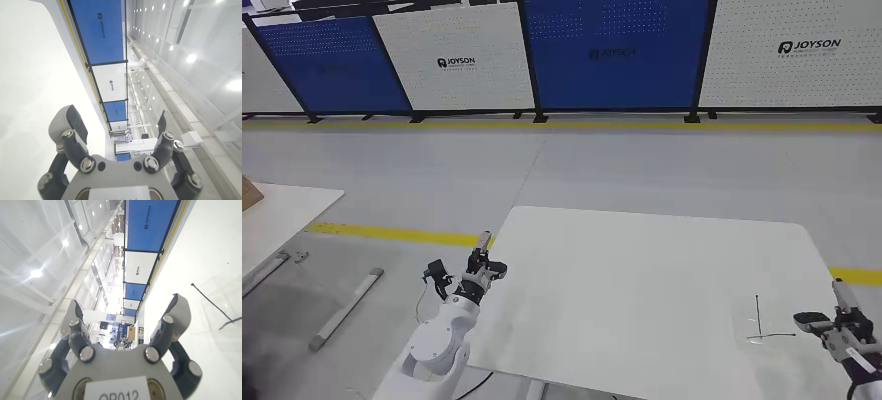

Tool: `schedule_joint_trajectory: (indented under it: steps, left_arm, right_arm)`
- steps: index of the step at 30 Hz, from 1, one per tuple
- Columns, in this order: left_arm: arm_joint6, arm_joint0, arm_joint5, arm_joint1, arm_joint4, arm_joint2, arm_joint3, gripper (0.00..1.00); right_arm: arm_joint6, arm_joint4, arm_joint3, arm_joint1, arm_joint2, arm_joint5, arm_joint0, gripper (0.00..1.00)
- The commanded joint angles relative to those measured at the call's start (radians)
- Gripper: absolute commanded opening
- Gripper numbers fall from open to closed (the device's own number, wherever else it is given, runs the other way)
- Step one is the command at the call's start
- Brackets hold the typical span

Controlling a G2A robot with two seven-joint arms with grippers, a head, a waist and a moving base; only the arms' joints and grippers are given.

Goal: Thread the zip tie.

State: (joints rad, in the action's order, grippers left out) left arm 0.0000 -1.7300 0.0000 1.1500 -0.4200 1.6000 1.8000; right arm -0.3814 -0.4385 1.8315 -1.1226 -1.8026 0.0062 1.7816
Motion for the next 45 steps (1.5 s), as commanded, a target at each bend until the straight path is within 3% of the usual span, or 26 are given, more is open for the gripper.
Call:
schedule_joint_trajectory:
  steps: [1, 4, 8, 14, 27, 31, 34, 40, 45]
  left_arm:
    - [0.000, 0.000, 0.000, 0.000, 0.000, 0.000, 0.000, 1.00]
    - [0.000, 0.000, 0.000, 0.000, 0.000, 0.000, 0.000, 1.00]
    - [0.000, 0.000, 0.000, 0.000, 0.000, 0.000, 0.000, 1.00]
    - [0.000, 0.000, 0.000, 0.000, 0.000, 0.000, 0.000, 1.00]
    - [0.000, 0.000, 0.000, 0.000, 0.000, 0.000, 0.000, 1.00]
    - [0.000, 0.000, 0.000, 0.000, 0.000, 0.000, 0.000, 1.00]
    - [0.000, 0.000, 0.000, 0.000, 0.000, 0.000, 0.000, 1.00]
    - [0.000, 0.000, 0.000, 0.000, 0.000, 0.000, 0.000, 1.00]
    - [0.000, 0.000, 0.000, 0.000, 0.000, 0.000, 0.000, 1.00]
  right_arm:
    - [-0.153, -0.006, 0.008, 0.011, -0.032, 0.007, -0.004, 1.00]
    - [-0.359, -0.009, -0.029, 0.030, -0.119, 0.031, -0.025, 1.00]
    - [-0.516, 0.010, -0.068, 0.048, -0.174, 0.049, -0.053, 1.00]
    - [-0.742, 0.090, -0.168, 0.079, -0.180, 0.098, -0.133, 1.00]
    - [-0.750, 0.091, -0.173, 0.080, -0.177, 0.098, -0.140, 1.00]
    - [-0.777, 0.153, -0.166, 0.091, -0.189, 0.077, -0.142, 1.00]
    - [-0.786, 0.239, -0.182, 0.104, -0.192, 0.101, -0.169, 1.00]
    - [-0.871, 0.327, -0.295, 0.127, -0.138, 0.149, -0.268, 1.00]
    - [-0.854, 0.389, -0.439, 0.135, -0.052, 0.190, -0.378, 1.00]
